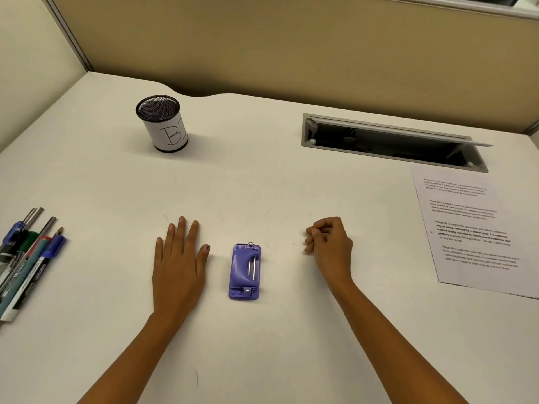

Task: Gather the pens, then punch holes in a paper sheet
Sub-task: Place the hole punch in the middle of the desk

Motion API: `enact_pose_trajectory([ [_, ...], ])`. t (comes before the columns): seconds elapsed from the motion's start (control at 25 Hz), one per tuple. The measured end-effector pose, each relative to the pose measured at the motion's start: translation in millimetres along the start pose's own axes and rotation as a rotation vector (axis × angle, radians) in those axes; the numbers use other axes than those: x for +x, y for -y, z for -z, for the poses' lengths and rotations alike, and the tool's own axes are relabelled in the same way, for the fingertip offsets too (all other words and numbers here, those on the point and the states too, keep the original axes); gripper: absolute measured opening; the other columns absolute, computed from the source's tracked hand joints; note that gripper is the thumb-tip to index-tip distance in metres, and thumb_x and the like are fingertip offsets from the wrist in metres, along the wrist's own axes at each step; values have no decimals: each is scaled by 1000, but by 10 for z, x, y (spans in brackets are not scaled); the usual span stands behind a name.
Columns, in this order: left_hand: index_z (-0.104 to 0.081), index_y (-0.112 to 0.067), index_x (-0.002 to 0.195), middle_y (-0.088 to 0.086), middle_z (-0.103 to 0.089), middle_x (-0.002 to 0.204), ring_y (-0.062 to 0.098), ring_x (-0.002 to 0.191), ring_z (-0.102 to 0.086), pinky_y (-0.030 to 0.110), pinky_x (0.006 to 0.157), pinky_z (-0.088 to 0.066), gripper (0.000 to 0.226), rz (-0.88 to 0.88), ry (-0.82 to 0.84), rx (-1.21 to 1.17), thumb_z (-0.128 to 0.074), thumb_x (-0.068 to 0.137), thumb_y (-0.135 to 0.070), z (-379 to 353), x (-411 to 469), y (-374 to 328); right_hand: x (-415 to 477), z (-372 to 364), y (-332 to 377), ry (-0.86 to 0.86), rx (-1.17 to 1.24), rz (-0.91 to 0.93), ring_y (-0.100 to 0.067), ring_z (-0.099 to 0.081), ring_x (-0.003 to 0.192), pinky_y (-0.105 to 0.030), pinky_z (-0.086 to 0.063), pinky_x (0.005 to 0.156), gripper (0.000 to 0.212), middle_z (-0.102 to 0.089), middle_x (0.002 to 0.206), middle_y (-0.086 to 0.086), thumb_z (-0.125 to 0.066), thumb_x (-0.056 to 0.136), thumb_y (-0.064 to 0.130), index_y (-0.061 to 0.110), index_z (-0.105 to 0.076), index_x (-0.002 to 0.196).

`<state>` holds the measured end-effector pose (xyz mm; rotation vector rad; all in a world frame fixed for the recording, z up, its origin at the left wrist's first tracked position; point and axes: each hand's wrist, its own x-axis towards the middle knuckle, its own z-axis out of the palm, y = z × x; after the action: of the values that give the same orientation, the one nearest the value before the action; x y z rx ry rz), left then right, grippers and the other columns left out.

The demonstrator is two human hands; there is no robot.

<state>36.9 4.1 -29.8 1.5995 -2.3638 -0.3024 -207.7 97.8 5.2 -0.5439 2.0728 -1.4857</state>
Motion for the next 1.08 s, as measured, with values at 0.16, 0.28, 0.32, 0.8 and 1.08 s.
enact_pose_trajectory([
  [0.16, -30, -20, 148, 4, -23, 157, 24, 146, -20, 42, 119, -13, 63, 2, -5, -8, -13, 93, -47, -1, 7, -9, -9, 5, 3, 118, -331, 168, -12, -57, 64, -11, -43, 57, 6, -65, 75, 0, -65, 83, 6, 9, -62, 80],
  [0.28, -30, -20, 148, 4, -23, 157, 24, 146, -19, 41, 119, -13, 64, 3, -6, -2, -12, 92, -47, 2, 8, -10, -8, -34, 19, 205, -507, 238, -12, -55, 68, -15, -43, 62, 6, -65, 79, -2, -70, 80, 9, 7, -65, 80],
  [0.32, -30, -20, 148, 4, -23, 157, 24, 146, -19, 41, 119, -13, 65, 3, -5, -1, -12, 92, -47, 4, 7, -11, -13, -47, 31, 210, -561, 256, -11, -54, 68, -15, -42, 62, 6, -64, 80, -2, -70, 81, 10, 7, -65, 81],
  [0.8, -28, -21, 148, 2, -21, 158, 22, 146, -18, 40, 120, -12, 65, 3, 0, -9, -11, 92, -48, 3, 10, -14, -79, -142, 105, 325, -918, 210, -22, -53, 91, -21, -33, 73, 16, -56, 108, -13, -41, 98, 16, 5, -52, 100],
  [1.08, -29, -20, 148, 2, -21, 158, 22, 146, -18, 41, 120, -12, 63, 3, -1, 1, -12, 93, -47, -24, 10, 5, 68, 195, 110, 208, -247, -168, -14, -63, 55, -26, -55, 53, 10, -70, 77, -11, -55, 84, 0, 7, -48, 80],
])
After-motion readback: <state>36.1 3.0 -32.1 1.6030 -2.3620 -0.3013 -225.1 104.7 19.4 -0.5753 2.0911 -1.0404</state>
